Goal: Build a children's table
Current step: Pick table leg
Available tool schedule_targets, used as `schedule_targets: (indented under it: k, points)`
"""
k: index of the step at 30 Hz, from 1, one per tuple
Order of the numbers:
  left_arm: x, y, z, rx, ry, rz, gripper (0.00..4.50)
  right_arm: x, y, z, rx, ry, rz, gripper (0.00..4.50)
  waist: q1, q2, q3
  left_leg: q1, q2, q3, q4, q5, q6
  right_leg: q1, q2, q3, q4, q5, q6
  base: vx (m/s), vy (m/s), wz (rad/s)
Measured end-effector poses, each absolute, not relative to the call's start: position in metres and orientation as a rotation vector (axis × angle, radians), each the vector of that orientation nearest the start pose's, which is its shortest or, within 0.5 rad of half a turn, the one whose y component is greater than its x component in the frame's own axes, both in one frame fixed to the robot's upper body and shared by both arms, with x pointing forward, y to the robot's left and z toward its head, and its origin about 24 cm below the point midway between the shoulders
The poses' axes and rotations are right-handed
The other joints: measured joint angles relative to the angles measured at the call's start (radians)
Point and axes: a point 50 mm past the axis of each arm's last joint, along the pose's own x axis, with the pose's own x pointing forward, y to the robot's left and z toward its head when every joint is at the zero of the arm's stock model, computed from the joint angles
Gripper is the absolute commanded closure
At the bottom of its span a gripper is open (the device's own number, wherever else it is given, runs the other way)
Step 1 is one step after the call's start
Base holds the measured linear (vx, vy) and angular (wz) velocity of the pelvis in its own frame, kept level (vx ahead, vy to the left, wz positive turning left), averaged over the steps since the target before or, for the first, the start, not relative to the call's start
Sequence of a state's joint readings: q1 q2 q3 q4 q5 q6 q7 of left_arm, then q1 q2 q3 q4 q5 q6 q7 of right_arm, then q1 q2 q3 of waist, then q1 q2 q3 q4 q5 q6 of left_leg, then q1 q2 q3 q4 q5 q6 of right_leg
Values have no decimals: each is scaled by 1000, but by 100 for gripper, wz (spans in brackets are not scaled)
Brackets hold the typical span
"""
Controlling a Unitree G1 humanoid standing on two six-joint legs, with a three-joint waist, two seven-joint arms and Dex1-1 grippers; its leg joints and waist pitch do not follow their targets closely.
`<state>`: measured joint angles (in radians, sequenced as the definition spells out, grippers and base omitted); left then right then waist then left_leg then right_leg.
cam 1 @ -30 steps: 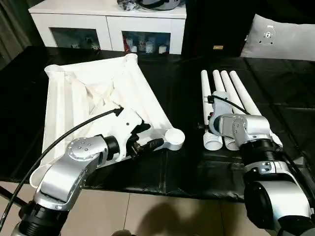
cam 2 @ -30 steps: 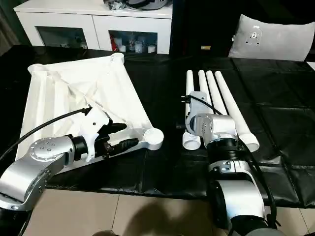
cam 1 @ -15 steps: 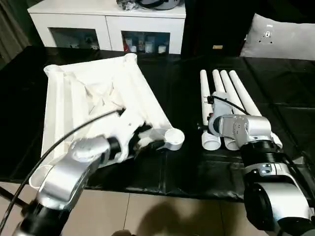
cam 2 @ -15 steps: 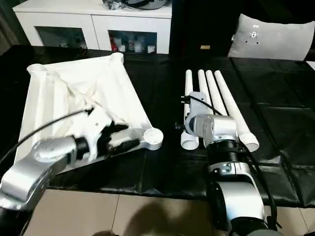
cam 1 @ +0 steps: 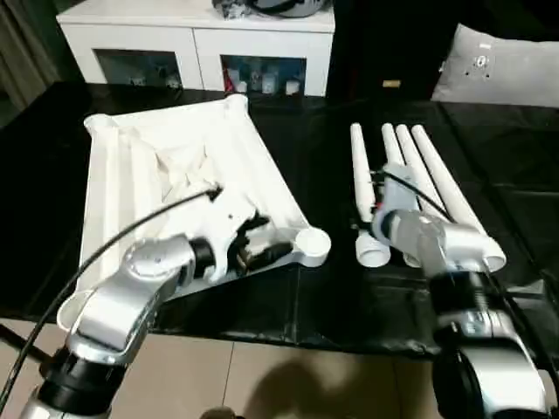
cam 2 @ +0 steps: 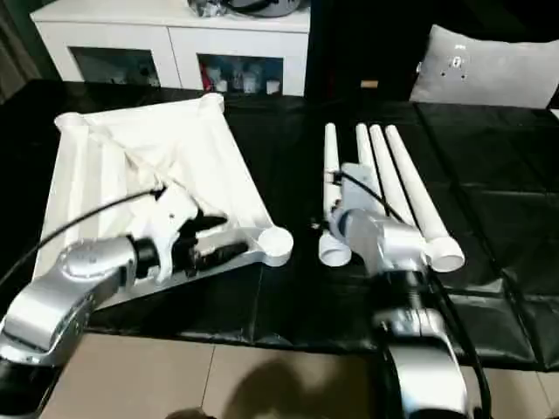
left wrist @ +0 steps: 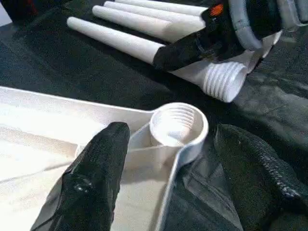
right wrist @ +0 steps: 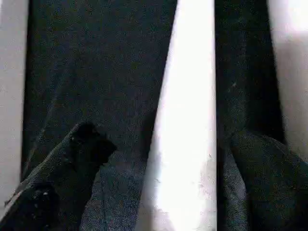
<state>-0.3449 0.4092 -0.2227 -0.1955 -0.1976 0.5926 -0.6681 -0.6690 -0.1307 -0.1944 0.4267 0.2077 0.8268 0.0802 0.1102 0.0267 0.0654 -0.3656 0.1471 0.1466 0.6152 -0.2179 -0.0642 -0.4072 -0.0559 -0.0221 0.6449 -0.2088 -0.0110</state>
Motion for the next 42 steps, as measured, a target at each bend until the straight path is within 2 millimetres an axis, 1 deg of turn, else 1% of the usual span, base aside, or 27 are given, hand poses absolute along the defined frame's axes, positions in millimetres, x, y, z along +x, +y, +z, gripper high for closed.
schedule_targets:
  k: [4, 7, 9, 10, 12, 14, 15, 19, 20, 23, 25, 26, 29, 30, 31, 32, 37, 41, 42]
  points:
    - [287, 114, 111, 248, 183, -886, 132, 350, -159, 87, 260, 482, 181, 18, 1, 2, -1, 0, 0, 0, 0, 0, 0, 0, 0, -1, 0, 0, 0, 0, 0, 0]
    - [288, 114, 110, 238, 183, -875, 130, 348, -159, 92, 263, 446, 226, 29, 1, 3, -1, 0, 1, 0, 0, 0, 0, 0, 0, -1, 0, 0, 0, 0, 0, 0]
    - [288, 114, 110, 238, 182, -876, 130, 347, -159, 92, 259, 457, 232, 46, 2, 3, -1, 0, 1, 0, 0, 0, 0, 0, 0, -1, 0, 0, 0, 0, 0, 0]
    - [288, 114, 110, 239, 182, -877, 130, 345, -158, 90, 262, 485, 231, 65, 2, 2, -1, 0, 1, 0, 0, 0, 0, 0, 0, -1, 0, 0, 0, 0, 0, 0]
    - [288, 114, 110, 239, 182, -877, 130, 344, -156, 86, 266, 524, 228, 65, 2, 2, -1, 0, 1, 0, 0, 0, 0, 0, 0, -1, 0, 0, 0, 0, 0, 0]
    - [288, 114, 109, 240, 183, -876, 130, 344, -155, 86, 266, 541, 222, 92, 2, 2, -1, -1, 1, 0, 0, 0, 0, 0, 0, -1, 0, 0, 0, 0, 0, 0]
    - [288, 115, 109, 243, 184, -874, 130, 344, -154, 88, 264, 545, 219, 92, 1, 2, -1, -1, 1, 0, 0, 0, 0, 0, 0, -1, 0, 0, 0, 0, 0, 0]
    - [288, 115, 109, 244, 184, -874, 130, 347, -153, 93, 234, 544, 198, 127, 3, 2, 0, -1, 1, 0, 0, 0, 0, 0, 0, -1, -1, 0, 0, 0, 0, 0]
    - [288, 115, 109, 245, 185, -873, 130, 347, -154, 92, 220, 547, 187, 145, 3, 1, 0, -1, 1, 0, 0, 0, 0, 0, 0, -1, -1, 0, 0, 0, 0, 0]
    - [288, 118, 109, 252, 189, -870, 130, 349, -159, 93, 125, 542, 141, 145, 5, 1, 0, -1, 1, 0, 0, 0, 0, 0, 0, -2, -1, 0, 0, 0, 0, 0]
    - [287, 118, 108, 253, 192, -869, 130, 352, -162, 98, 97, 485, 130, 145, 5, 1, 0, -2, 1, 0, 0, 0, 0, -1, 0, -2, -1, 0, 0, 0, 0, 0]
    - [287, 118, 108, 253, 193, -869, 130, 353, -161, 101, 100, 471, 130, 120, 5, 1, 0, -2, 1, 0, 0, 0, 0, -1, 0, -2, -1, 0, 0, 0, 0, 0]
    - [287, 118, 108, 252, 192, -870, 130, 357, -163, 109, 113, 451, 114, 107, 3, 1, 0, -2, 1, 0, 0, 0, 0, -1, 0, -2, -1, 0, 0, 0, 0, 0]
    - [287, 118, 108, 251, 193, -870, 130, 358, -163, 109, 111, 456, 104, 94, 3, 0, 0, -2, 1, 0, 0, 0, 0, -1, 0, -2, -1, 0, 0, 0, 0, 0]
    - [287, 118, 108, 251, 193, -870, 130, 359, -164, 108, 110, 466, 98, 78, 2, -1, 0, -2, 1, 0, 0, 0, 0, -1, 0, -2, -1, 0, 0, 0, 0, 0]
    - [287, 118, 108, 251, 193, -870, 130, 359, -164, 106, 109, 478, 95, 78, 2, -1, 0, -2, 1, 0, 0, 0, 0, -1, 0, -2, -1, 0, 0, 0, 0, 0]
    - [285, 118, 108, 251, 193, -871, 130, 361, -163, 98, 89, 555, 74, 31, 3, -3, 1, -2, 1, 0, 0, 0, 0, -1, 0, -3, -1, 0, 0, 0, 0, 0]
    - [285, 118, 107, 250, 199, -873, 130, 364, -161, 97, 91, 597, 62, 4, 3, -3, 1, -2, 1, 0, 0, 0, 0, -1, 0, -3, -1, 0, 0, 0, 0, 0]
    - [284, 118, 108, 250, 199, -875, 130, 365, -161, 98, 91, 602, 61, 4, 3, -3, 1, -2, 1, 0, 0, 0, 0, -1, 0, -3, -1, 0, 0, 0, 0, 0]
